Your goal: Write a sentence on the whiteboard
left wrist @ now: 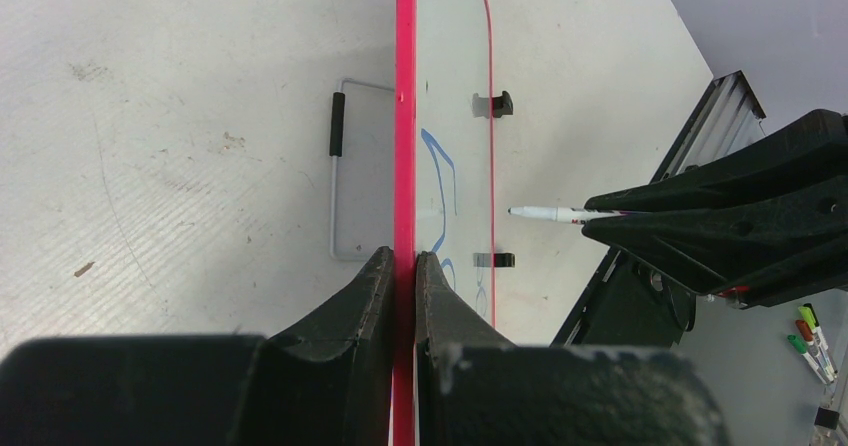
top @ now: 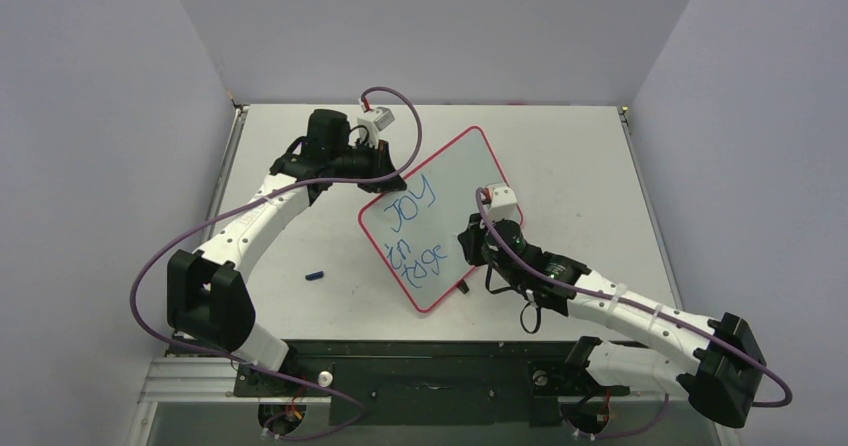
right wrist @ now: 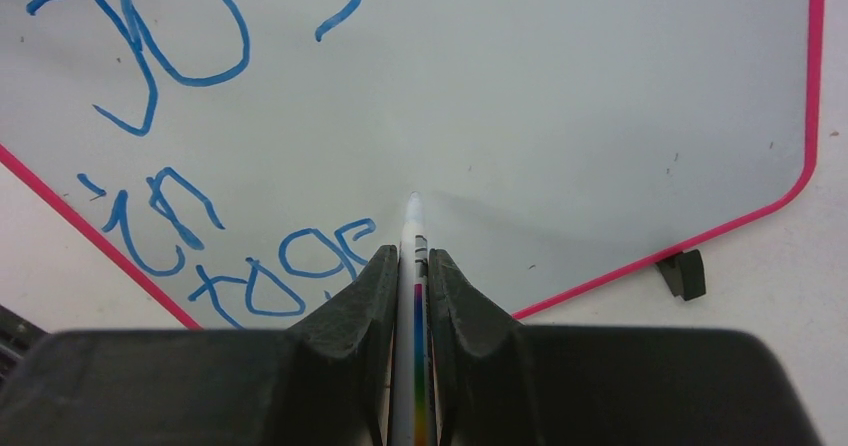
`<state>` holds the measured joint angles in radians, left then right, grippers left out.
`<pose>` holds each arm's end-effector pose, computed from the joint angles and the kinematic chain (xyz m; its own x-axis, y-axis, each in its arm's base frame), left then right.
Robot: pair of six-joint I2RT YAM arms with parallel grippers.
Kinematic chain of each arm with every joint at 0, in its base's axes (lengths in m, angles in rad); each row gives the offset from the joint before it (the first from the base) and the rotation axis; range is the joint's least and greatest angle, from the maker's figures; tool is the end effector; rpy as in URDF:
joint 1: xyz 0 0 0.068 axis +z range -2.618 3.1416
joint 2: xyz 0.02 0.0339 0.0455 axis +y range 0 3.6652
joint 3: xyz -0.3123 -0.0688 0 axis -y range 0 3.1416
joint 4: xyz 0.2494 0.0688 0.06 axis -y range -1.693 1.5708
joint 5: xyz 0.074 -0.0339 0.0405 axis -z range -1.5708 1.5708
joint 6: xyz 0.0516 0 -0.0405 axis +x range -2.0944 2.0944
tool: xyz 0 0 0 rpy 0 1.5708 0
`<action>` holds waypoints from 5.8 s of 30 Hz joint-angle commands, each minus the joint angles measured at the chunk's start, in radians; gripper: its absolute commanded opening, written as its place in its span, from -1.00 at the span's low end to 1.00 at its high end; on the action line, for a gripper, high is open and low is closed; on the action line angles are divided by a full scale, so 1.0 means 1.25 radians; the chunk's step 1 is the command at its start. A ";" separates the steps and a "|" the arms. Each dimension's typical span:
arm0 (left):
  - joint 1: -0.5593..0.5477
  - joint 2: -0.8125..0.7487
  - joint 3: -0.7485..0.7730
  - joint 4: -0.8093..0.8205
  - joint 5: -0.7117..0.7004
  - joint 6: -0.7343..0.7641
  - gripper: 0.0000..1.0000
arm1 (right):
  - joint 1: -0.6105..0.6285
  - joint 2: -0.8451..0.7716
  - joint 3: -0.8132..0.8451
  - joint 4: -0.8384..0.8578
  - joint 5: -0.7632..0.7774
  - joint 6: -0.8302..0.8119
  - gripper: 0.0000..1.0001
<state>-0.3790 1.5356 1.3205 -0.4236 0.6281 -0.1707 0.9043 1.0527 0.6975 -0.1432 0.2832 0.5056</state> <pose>0.3218 -0.1608 0.3620 -0.6711 0.1193 -0.7317 0.6329 0.6063 -0.4816 0.1526 0.1707 0.2953 -0.5506 0.0522 -0.8331 -0.3844 0.8701 0.3086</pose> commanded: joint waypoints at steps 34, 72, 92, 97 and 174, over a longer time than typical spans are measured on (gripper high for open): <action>0.000 -0.009 0.018 0.033 -0.021 0.041 -1.00 | -0.042 0.083 0.004 0.081 -0.032 -0.009 -1.00; 0.000 -0.014 0.018 0.032 -0.020 0.041 -1.00 | -0.039 0.113 0.126 0.050 -0.101 -0.023 -1.00; 0.000 -0.018 0.017 0.032 -0.022 0.041 -1.00 | -0.020 0.106 0.018 0.079 -0.092 0.002 -1.00; 0.000 -0.016 0.018 0.033 -0.021 0.041 -1.00 | -0.005 0.102 -0.006 0.078 -0.077 0.010 -1.00; -0.001 -0.024 0.015 0.035 -0.019 0.040 -1.00 | -0.137 -0.101 -0.004 -0.017 -0.109 -0.042 -1.00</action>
<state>-0.3786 1.5356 1.3197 -0.4301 0.6186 -0.1635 0.7662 0.9379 0.7185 -0.2333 0.2615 0.4664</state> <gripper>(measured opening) 0.055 0.108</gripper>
